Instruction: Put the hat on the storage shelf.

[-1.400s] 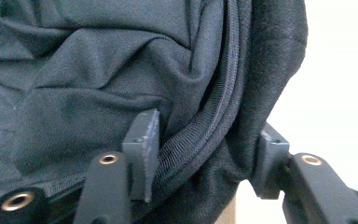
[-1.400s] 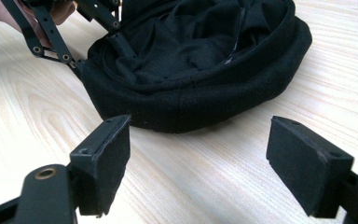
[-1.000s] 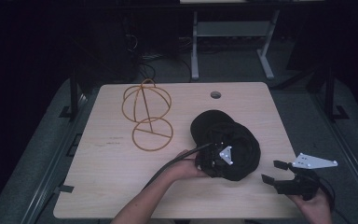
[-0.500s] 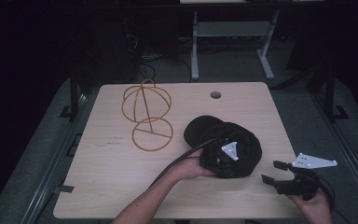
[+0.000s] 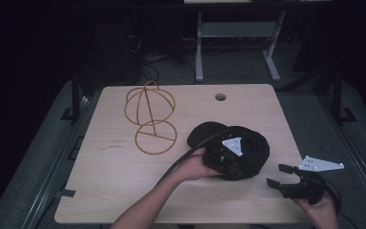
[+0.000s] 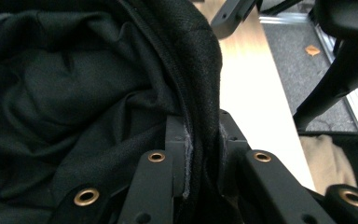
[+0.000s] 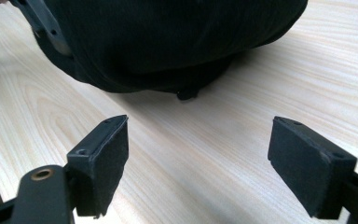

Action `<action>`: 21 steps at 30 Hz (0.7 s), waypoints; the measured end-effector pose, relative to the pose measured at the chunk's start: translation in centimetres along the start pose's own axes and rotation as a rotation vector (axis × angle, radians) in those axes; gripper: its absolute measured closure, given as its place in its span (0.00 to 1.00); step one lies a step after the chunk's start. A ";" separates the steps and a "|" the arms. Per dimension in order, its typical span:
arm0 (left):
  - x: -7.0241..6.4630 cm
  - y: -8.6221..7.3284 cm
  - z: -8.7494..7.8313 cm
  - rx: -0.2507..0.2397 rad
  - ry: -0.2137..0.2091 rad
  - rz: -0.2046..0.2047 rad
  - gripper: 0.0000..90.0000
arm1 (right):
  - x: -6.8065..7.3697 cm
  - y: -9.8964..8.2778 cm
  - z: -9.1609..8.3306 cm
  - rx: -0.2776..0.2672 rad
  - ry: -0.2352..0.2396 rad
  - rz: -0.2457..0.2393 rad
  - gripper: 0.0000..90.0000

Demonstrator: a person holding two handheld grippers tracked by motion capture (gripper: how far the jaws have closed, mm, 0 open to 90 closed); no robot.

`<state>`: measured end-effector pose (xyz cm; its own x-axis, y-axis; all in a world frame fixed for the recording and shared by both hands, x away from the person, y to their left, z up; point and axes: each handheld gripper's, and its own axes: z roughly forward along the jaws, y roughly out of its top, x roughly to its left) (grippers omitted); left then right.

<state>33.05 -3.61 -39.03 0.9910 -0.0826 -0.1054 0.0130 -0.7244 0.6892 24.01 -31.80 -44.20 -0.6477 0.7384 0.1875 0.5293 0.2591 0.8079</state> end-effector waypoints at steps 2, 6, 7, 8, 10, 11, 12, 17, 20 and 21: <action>0.0 0.2 -0.3 -0.010 -0.004 -0.005 0.87 | 0.1 0.1 -0.1 -0.011 -0.001 -0.002 0.21; 0.1 0.4 -1.1 -0.047 -0.011 -0.024 0.87 | 0.0 0.1 -0.3 -0.032 -0.009 0.010 0.19; 0.2 0.4 -1.4 -0.058 -0.016 -0.028 0.87 | 0.2 0.3 -0.4 -0.050 -0.005 0.013 0.19; 0.2 0.5 -1.6 -0.065 -0.018 -0.033 0.87 | 0.2 0.3 -0.4 -0.050 -0.005 0.013 0.19; 0.3 0.5 -2.1 -0.089 -0.027 -0.046 0.87 | 0.3 0.4 -0.5 -0.061 -0.008 0.003 0.18; 0.4 0.6 -2.4 -0.099 -0.032 -0.051 0.87 | 0.6 0.6 -0.5 -0.069 -0.008 -0.004 0.17; 0.4 0.6 -2.6 -0.110 -0.034 -0.058 0.87 | 0.6 0.6 -0.5 -0.069 -0.008 -0.004 0.17; 0.7 1.1 -3.5 -0.155 -0.039 -0.084 0.87 | 1.2 1.2 -0.4 -0.076 0.002 -0.038 0.16; 0.8 1.4 -4.1 -0.190 -0.046 -0.097 0.87 | 1.6 1.3 -0.5 -0.080 0.002 -0.051 0.16; 0.9 1.5 -4.3 -0.204 -0.051 -0.100 0.87 | 1.7 1.3 -0.5 -0.083 0.003 -0.053 0.16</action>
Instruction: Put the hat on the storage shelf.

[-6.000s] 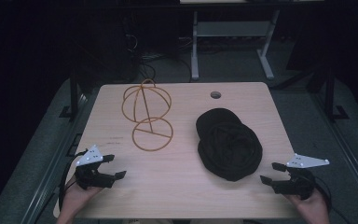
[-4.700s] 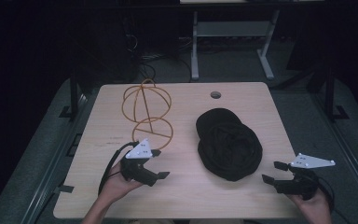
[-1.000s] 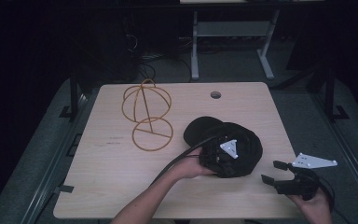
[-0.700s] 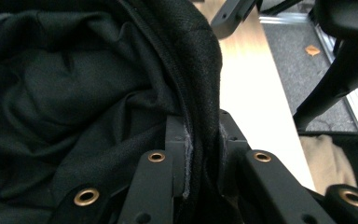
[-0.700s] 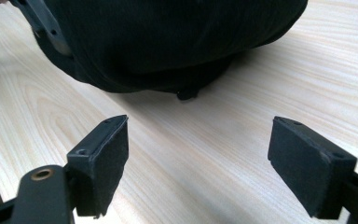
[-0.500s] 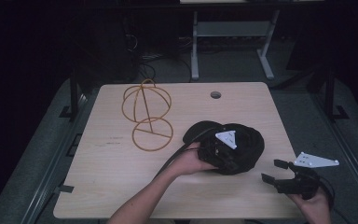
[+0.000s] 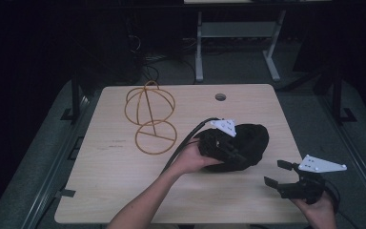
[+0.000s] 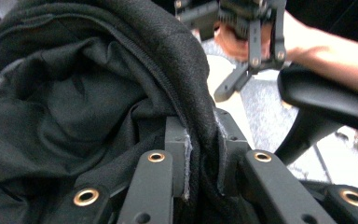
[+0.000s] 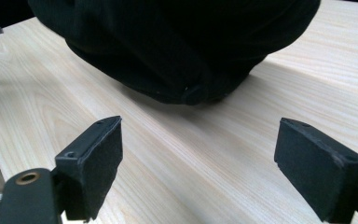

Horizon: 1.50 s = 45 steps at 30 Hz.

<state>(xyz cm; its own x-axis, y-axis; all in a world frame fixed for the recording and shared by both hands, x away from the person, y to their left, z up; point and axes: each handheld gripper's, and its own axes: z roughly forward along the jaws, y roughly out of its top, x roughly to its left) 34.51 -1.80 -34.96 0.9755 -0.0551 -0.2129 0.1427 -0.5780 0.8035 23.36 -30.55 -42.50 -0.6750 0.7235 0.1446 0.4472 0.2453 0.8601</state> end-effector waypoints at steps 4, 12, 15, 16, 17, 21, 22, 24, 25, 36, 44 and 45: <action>0.0 0.5 -0.7 -0.056 -0.027 -0.017 0.87 | 0.4 0.3 -0.1 -0.027 0.006 -0.011 0.16; -0.8 1.7 -2.0 -0.124 -0.050 0.000 0.87 | 1.3 1.3 0.0 -0.072 0.002 -0.048 0.16; -1.2 2.1 -2.2 -0.141 -0.057 0.010 0.87 | 1.4 1.6 -0.1 -0.092 -0.006 -0.063 0.16; -1.3 2.2 -2.3 -0.143 -0.061 0.015 0.87 | 1.5 1.7 -0.1 -0.098 -0.007 -0.059 0.16; -1.5 2.5 -2.4 -0.152 -0.065 0.019 0.87 | 1.6 1.9 -0.2 -0.111 -0.008 -0.063 0.16; -1.8 2.9 -2.4 -0.156 -0.075 0.023 0.87 | 1.8 2.2 -0.3 -0.140 -0.016 -0.079 0.17; -1.9 3.0 -2.4 -0.158 -0.075 0.027 0.87 | 1.8 2.5 -0.4 -0.161 -0.016 -0.080 0.17; -1.9 3.1 -2.4 -0.167 -0.082 0.026 0.87 | 1.9 2.5 -0.5 -0.167 -0.018 -0.081 0.18; -2.0 3.2 -2.4 -0.169 -0.085 0.026 0.87 | 2.0 2.6 -0.4 -0.178 -0.021 -0.087 0.18; -2.3 3.8 -1.9 -0.180 -0.110 0.033 0.87 | 2.5 3.2 -0.6 -0.262 -0.068 -0.116 0.38; -2.5 4.2 -1.8 -0.182 -0.128 0.041 0.87 | 2.6 3.2 -0.9 -0.297 -0.071 -0.121 0.51; -2.5 4.2 -1.8 -0.185 -0.131 0.041 0.87 | 2.5 3.2 -0.9 -0.300 -0.073 -0.120 0.52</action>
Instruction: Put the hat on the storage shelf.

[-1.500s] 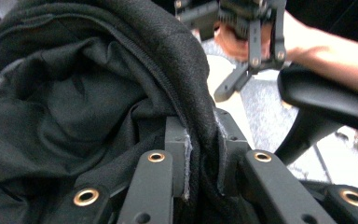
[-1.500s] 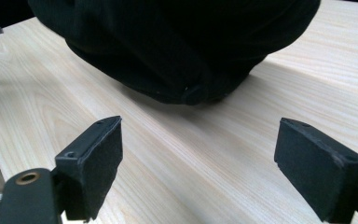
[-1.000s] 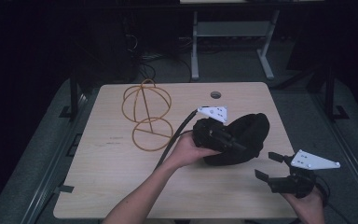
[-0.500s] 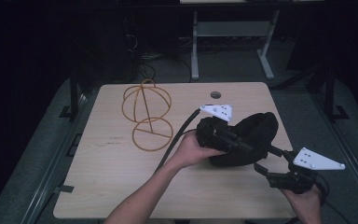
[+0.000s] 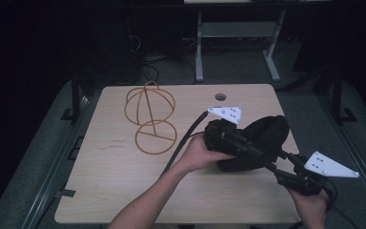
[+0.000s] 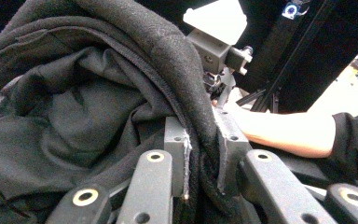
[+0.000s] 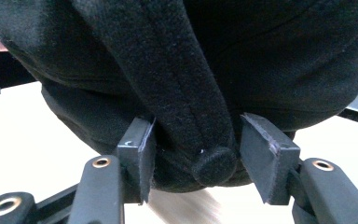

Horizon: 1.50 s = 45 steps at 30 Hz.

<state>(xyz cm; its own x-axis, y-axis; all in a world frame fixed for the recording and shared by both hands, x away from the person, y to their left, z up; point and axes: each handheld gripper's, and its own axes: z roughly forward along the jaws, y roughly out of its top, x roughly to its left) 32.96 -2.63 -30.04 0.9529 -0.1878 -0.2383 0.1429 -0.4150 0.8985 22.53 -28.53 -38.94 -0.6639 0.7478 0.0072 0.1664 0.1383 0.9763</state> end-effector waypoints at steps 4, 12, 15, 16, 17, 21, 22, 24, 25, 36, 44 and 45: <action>-0.1 0.2 0.2 -0.002 -0.007 0.003 0.87 | -0.1 0.0 0.0 -0.014 0.004 0.017 0.55; -0.1 0.3 0.1 -0.001 -0.011 0.001 0.86 | 0.0 0.1 0.3 -0.003 0.031 0.001 0.76; 0.1 0.2 -0.2 -0.001 -0.004 -0.006 0.86 | 0.1 0.3 0.3 0.012 0.034 0.002 0.78; 0.2 0.2 -0.4 -0.003 -0.003 -0.010 0.86 | 0.1 0.5 0.2 0.009 0.027 -0.001 0.79; 0.3 0.2 -0.6 -0.011 0.000 -0.013 0.86 | 0.1 0.5 0.2 0.009 0.027 -0.001 0.79; 0.6 0.1 -1.5 -0.016 0.034 -0.023 0.84 | 0.0 1.3 -0.1 -0.009 0.030 0.010 0.80; 0.6 0.1 -1.6 -0.018 0.052 -0.026 0.83 | -0.1 1.4 -0.2 -0.011 0.031 0.009 0.80; 0.7 -0.1 -2.0 -0.011 0.079 -0.036 0.81 | -0.1 1.6 -0.1 -0.006 0.033 0.007 0.80; 0.8 -0.1 -2.2 -0.002 0.090 -0.029 0.80 | -0.1 1.8 0.0 0.002 0.037 0.000 0.80; 1.6 -1.0 -4.2 -0.022 0.134 -0.078 0.74 | -0.1 4.3 0.7 0.047 0.039 -0.036 0.80; 1.6 -1.7 -5.6 -0.030 0.177 -0.089 0.67 | -0.2 6.2 1.4 0.063 0.070 -0.033 0.81; 1.6 -1.8 -5.8 -0.030 0.186 -0.092 0.66 | -0.4 6.5 1.6 0.069 0.080 -0.030 0.81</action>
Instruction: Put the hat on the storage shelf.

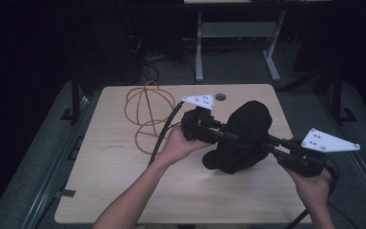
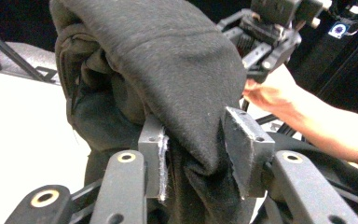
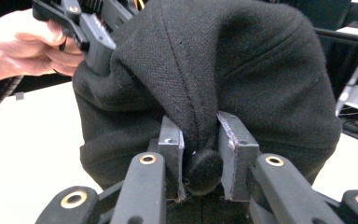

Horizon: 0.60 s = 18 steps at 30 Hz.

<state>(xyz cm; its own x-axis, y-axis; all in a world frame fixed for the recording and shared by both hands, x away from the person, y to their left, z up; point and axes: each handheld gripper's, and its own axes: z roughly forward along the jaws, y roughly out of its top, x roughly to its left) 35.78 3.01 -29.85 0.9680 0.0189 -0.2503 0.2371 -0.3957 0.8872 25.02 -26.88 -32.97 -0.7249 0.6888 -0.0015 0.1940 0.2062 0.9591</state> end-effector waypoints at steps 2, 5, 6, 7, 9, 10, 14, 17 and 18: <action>0.0 -0.1 -0.3 0.000 0.017 0.008 0.62 | -0.3 0.5 0.2 0.005 0.012 0.010 0.81; 0.0 -0.3 -1.0 -0.002 0.045 0.001 0.57 | -0.5 1.1 0.5 0.013 0.020 0.017 0.81; 0.0 -0.4 -1.1 -0.009 0.051 0.005 0.57 | -0.6 1.2 0.5 0.010 0.022 0.019 0.81; -0.1 -0.5 -1.4 -0.008 0.067 0.011 0.57 | -0.7 1.3 0.4 0.005 0.024 0.025 0.81; -0.3 -0.7 -1.9 -0.012 0.088 0.012 0.55 | -0.9 1.5 0.4 -0.003 0.031 0.038 0.81; -0.4 -0.7 -2.1 -0.010 0.096 0.016 0.54 | -1.0 1.6 0.3 -0.004 0.030 0.042 0.81; -1.0 -1.0 -2.8 -0.004 0.166 0.038 0.49 | -1.3 1.9 0.2 -0.011 0.019 0.052 0.81; -1.2 -1.7 -3.2 0.023 0.207 0.051 0.48 | -1.6 2.2 0.0 -0.026 0.013 0.063 0.81; -1.4 -1.9 -3.3 0.034 0.216 0.055 0.47 | -1.7 2.3 0.0 -0.025 0.012 0.067 0.81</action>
<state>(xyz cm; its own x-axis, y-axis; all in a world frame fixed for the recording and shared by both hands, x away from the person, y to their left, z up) 34.28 6.81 -29.93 0.9755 0.1906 -0.1096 0.1836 -0.4319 0.8831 26.71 -27.60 -30.81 -0.7190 0.6918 0.0667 0.2262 0.1421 0.9637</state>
